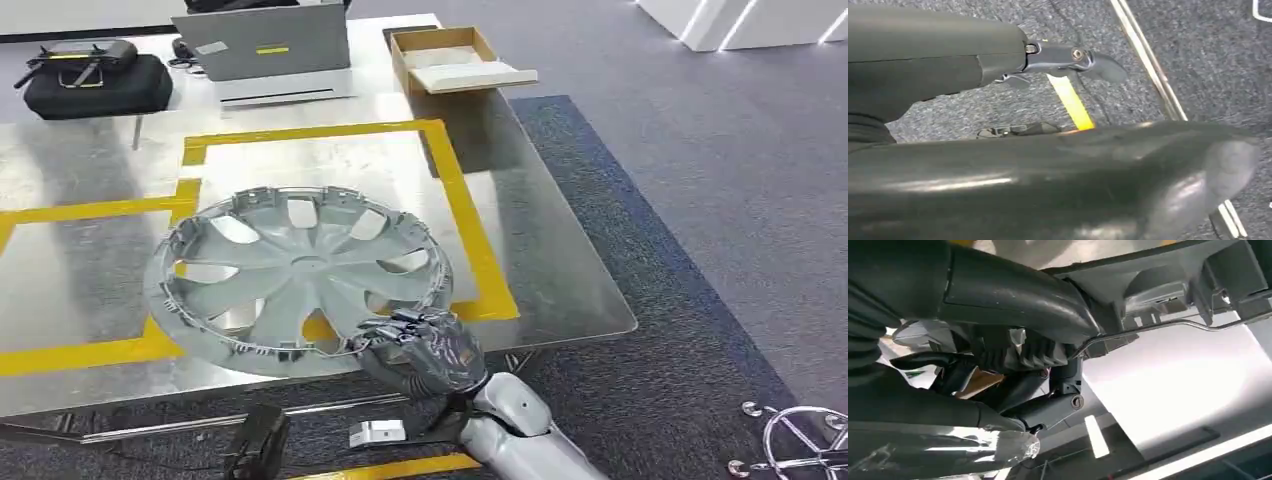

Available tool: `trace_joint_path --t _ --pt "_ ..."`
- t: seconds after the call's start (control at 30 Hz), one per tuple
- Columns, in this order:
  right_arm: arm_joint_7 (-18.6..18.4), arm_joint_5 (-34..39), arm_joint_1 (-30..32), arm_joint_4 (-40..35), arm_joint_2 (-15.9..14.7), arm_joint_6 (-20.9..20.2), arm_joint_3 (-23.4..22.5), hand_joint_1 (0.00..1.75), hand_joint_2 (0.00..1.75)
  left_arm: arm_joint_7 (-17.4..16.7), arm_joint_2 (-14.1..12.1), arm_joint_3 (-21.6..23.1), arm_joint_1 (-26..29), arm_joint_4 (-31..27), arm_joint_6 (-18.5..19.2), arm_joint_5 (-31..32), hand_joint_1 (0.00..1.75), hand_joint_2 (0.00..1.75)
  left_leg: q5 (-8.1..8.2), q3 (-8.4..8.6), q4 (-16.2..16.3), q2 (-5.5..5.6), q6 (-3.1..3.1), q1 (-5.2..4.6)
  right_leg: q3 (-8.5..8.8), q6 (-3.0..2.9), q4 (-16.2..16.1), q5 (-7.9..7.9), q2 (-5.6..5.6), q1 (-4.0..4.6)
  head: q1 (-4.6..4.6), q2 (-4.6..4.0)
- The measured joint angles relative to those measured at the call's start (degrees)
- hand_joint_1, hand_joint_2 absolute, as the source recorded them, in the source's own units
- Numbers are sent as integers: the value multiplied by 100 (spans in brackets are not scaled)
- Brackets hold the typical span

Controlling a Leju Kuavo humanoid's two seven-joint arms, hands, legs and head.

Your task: Take the parts from the cabinet and place them on the table.

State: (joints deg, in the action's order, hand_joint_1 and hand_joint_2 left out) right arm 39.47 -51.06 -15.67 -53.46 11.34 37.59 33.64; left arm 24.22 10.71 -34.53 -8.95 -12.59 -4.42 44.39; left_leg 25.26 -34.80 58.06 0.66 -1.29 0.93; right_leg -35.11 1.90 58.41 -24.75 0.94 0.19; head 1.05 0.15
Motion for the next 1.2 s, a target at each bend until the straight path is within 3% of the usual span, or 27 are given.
trace_joint_path --t 0.07,0.1,0.13,0.23,0.33,0.4,0.43,0.47,0.5,0.6,0.67,0.7,0.8,0.83,0.87,0.9,0.97,1.0,1.03,1.13,1.2 --pt "18 498 -16 24 7 -39 17 175 175 2 4 -2 -10 0 -2 -2 0 0 -12 21 -16 3 83 34 -83 70 124 -115 -27 -10 -6 -2" --pt "20 978 -34 48 22 -189 37 175 175 2 4 -2 -21 0 -2 -9 0 0 -9 26 -16 6 123 34 -209 96 422 -285 -47 -17 -48 0" --pt "20 1343 -52 57 35 -344 42 175 175 4 7 0 -22 0 -2 -9 0 0 -7 26 -16 7 132 33 -367 109 754 -439 -48 -24 -44 -2" --pt "20 1343 -52 57 35 -344 42 175 175 4 7 0 -22 0 -2 -9 0 0 -7 26 -16 7 132 33 -367 109 754 -439 -48 -24 -44 -2" --pt "20 1554 -63 59 39 -460 42 175 175 4 7 -2 -21 0 -2 -11 0 0 -6 26 -15 6 133 30 -482 113 1000 -540 -49 -25 -37 -2" --pt "15 2115 -81 59 39 -860 35 175 175 4 7 -2 -7 0 -2 -35 0 0 1 28 -15 2 142 21 -820 121 1656 -770 -50 -25 -50 -2" --pt "11 2624 -69 53 37 -1377 24 175 175 4 6 -2 3 0 -2 -52 0 0 23 60 -13 -1 146 9 -833 84 1562 -509 -49 -22 -46 -2" --pt "15 2929 -87 -15 42 -1528 31 175 175 4 11 -2 0 0 -9 -59 0 0 75 151 -13 3 103 9 -164 26 254 103 -50 -23 -50 -2" --pt "13 3040 -99 -24 48 -1569 31 175 175 4 11 -2 -5 0 -11 -59 0 0 99 147 2 6 65 -33 -46 20 115 -6 -44 -7 -48 -2" --pt "7 3337 -72 -120 74 -1678 2 175 175 13 13 -2 -1 0 -26 -92 0 0 66 154 -49 6 -24 -13 -41 -47 85 -20 -22 13 -26 -2" --pt "-15 3427 -69 -168 105 -1685 -26 175 175 57 13 -9 5 0 -31 -164 0 0 137 148 4 -2 -87 -2 -1 -112 22 11 -34 -34 -26 -2" --pt "-39 3475 -79 -173 129 -1681 -46 175 175 68 2 -17 8 0 -26 -201 0 0 298 46 217 -8 -108 -12 3 -143 19 8 -41 -37 4 -2" --pt "-48 3516 -82 -125 221 -1578 -90 175 175 70 -50 -39 56 0 33 -240 0 0 875 -597 1532 -8 -148 -10 -6 -179 20 0 -47 -29 4 0" --pt "-42 3521 -83 -96 247 -1550 -98 175 175 68 -61 -39 80 0 44 -240 0 0 866 -694 1690 -8 -154 -9 -4 -179 20 0 -44 -29 0 0" --pt "-33 3523 -84 -76 267 -1530 -103 175 175 61 -72 -42 98 0 50 -240 0 0 715 -659 1583 -8 -151 -8 3 -178 21 -1 -38 -29 2 -2" --pt "-17 3523 -89 -59 289 -1493 -111 175 175 59 -85 -44 102 0 57 -238 0 0 484 -525 1278 -9 -143 -5 8 -177 22 -1 -36 -30 2 -2" --pt "13 3508 -101 -29 324 -1355 -118 175 175 44 -114 -44 92 0 63 -192 0 0 -7 -47 297 -19 -128 2 29 -156 25 -8 -34 -35 2 0" --pt "20 3490 -105 -24 323 -1287 -118 175 175 44 -114 -44 80 0 68 -177 0 0 2 81 14 -28 -130 -5 8 -109 52 -22 -34 18 4 0" --pt "24 3451 -107 -24 323 -1188 -122 175 175 35 -118 -44 59 0 74 -162 0 0 16 76 -27 -5 -70 -1 -24 -87 64 -20 -30 26 0 0" --pt "24 3244 -97 -22 321 -799 -122 175 175 20 -127 -39 59 0 105 -107 0 0 -2 51 -32 -3 30 -20 -14 -4 14 15 -35 8 -7 -2" --pt "24 3108 -94 -22 313 -486 -98 175 175 -9 -133 -24 22 0 107 -57 0 0 -17 66 -48 -5 99 15 -150 69 259 -170 -51 1 -52 -2"
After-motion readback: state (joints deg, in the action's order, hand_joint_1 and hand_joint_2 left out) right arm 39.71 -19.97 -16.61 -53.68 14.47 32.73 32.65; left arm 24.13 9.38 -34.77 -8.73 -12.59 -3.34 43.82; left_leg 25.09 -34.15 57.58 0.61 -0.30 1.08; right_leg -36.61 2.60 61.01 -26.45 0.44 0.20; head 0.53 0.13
